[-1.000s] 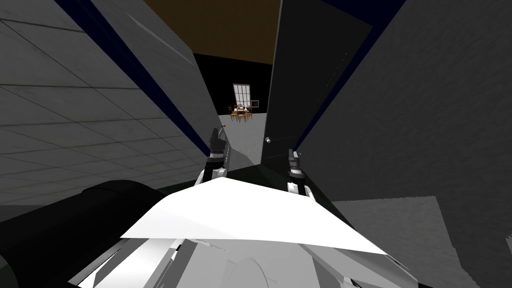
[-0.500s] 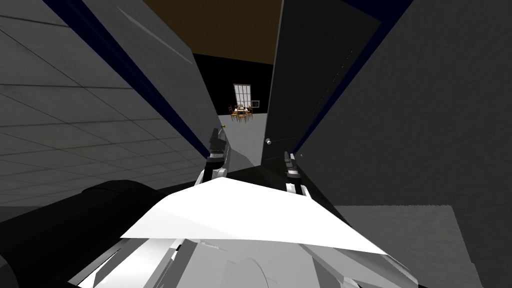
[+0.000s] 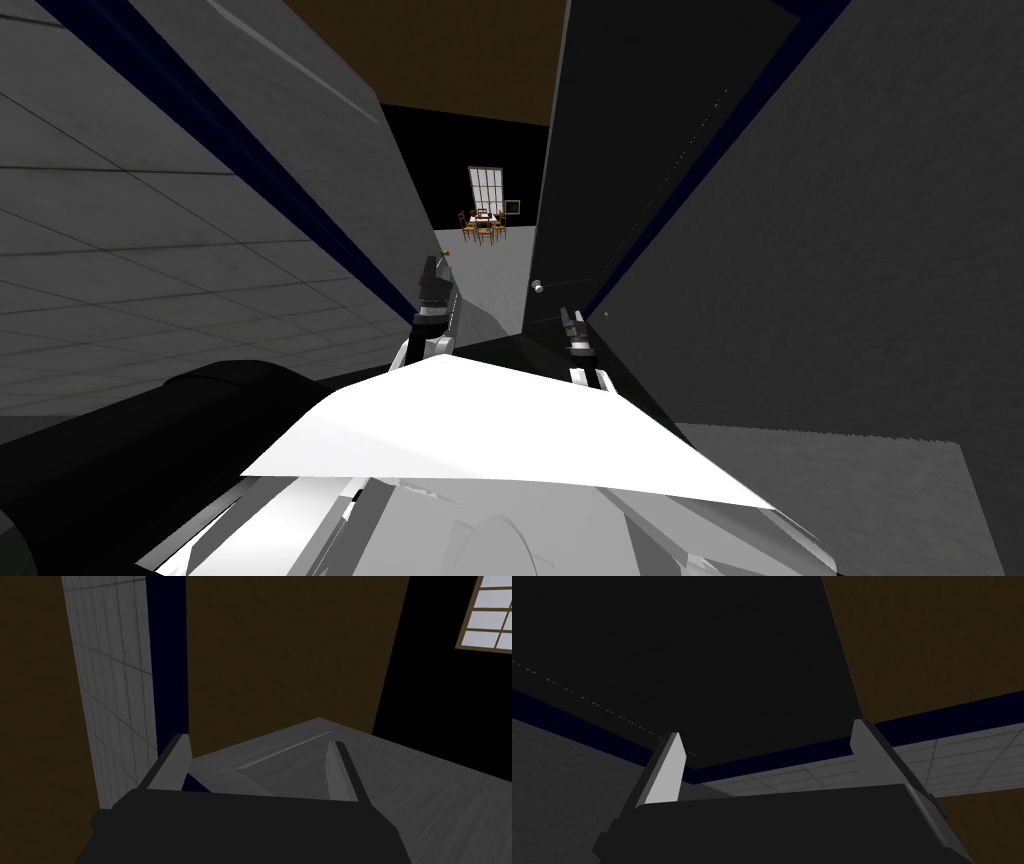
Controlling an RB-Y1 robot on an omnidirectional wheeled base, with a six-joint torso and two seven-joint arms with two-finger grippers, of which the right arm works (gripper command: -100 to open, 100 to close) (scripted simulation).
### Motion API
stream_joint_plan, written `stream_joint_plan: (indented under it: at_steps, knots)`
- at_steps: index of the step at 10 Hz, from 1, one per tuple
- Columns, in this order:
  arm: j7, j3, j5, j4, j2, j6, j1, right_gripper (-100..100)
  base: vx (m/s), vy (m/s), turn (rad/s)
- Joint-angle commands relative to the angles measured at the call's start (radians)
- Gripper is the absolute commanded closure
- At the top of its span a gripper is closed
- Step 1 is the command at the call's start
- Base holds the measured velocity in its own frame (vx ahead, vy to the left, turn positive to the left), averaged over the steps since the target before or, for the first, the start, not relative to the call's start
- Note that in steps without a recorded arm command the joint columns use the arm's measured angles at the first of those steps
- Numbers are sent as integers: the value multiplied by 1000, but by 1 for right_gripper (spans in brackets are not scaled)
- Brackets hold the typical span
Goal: Push the door open
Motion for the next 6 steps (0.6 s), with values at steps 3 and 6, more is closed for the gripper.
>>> stream_joint_plan:
  at_steps: [3,6]
  knots:
    - [61,-2,28,98,-4,-19,-38,-100,61,-2,13]
    - [125,-1,59,195,-7,-35,-72,-100,90,-6,23]
